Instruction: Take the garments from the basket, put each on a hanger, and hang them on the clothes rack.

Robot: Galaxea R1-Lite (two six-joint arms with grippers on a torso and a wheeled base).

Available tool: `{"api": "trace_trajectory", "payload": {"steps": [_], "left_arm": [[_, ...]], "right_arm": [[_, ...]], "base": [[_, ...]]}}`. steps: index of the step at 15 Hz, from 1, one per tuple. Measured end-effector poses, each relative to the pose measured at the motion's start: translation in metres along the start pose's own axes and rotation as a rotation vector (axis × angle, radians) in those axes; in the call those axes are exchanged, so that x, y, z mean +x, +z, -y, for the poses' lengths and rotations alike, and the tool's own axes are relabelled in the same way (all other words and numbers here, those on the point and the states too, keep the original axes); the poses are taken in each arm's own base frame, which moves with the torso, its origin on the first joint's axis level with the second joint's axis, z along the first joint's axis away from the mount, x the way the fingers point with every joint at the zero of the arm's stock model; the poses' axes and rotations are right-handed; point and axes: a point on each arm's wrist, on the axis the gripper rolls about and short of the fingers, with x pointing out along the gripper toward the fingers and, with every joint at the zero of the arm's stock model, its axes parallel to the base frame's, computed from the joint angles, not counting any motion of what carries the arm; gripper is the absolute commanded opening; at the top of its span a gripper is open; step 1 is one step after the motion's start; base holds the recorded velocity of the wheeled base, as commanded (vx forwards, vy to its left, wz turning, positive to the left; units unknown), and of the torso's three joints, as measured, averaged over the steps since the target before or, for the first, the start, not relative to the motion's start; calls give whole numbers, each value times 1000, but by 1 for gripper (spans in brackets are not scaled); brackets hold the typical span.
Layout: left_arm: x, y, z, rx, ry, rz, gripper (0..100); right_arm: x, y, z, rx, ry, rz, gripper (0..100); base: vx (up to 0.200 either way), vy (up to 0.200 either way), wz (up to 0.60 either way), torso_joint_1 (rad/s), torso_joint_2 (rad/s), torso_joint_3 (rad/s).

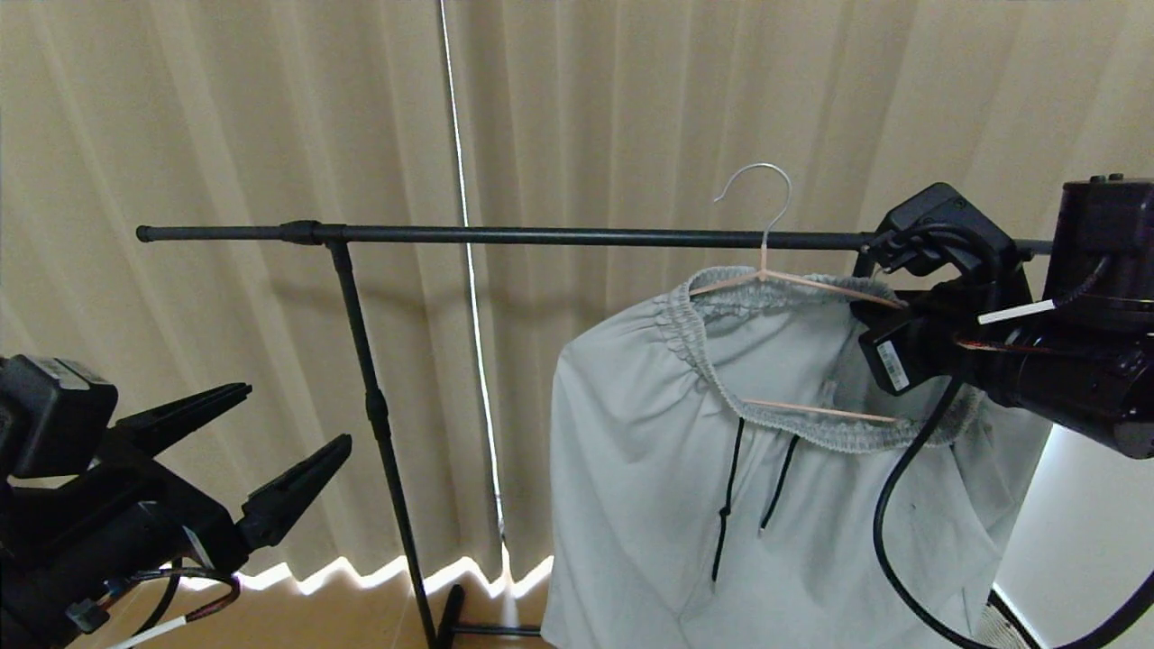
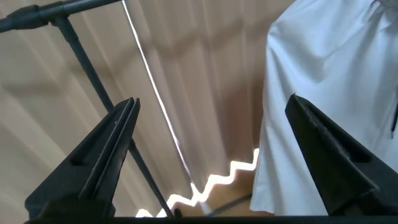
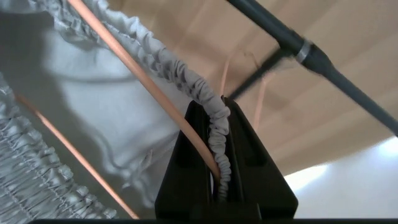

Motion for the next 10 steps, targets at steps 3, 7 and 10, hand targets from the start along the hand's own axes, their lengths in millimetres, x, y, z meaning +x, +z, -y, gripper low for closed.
{"api": "trace_trajectory", "payload": {"steps": [3,7,10], "left_arm": [[0,0,0,0,0,1,100],[-1,-2,1,4,-4,-4,100],[-1,-2,1,4,-6,-4,100]], "right_arm": [[3,0,-4,27,9,-2,0],[6,-1,-7,25,17,-8,0],[5,-1,-8,22,20,-13,0]], "base": [[133,0,0,2,0,2],[0,0,0,0,0,0],[0,0,0,0,0,0]]}}
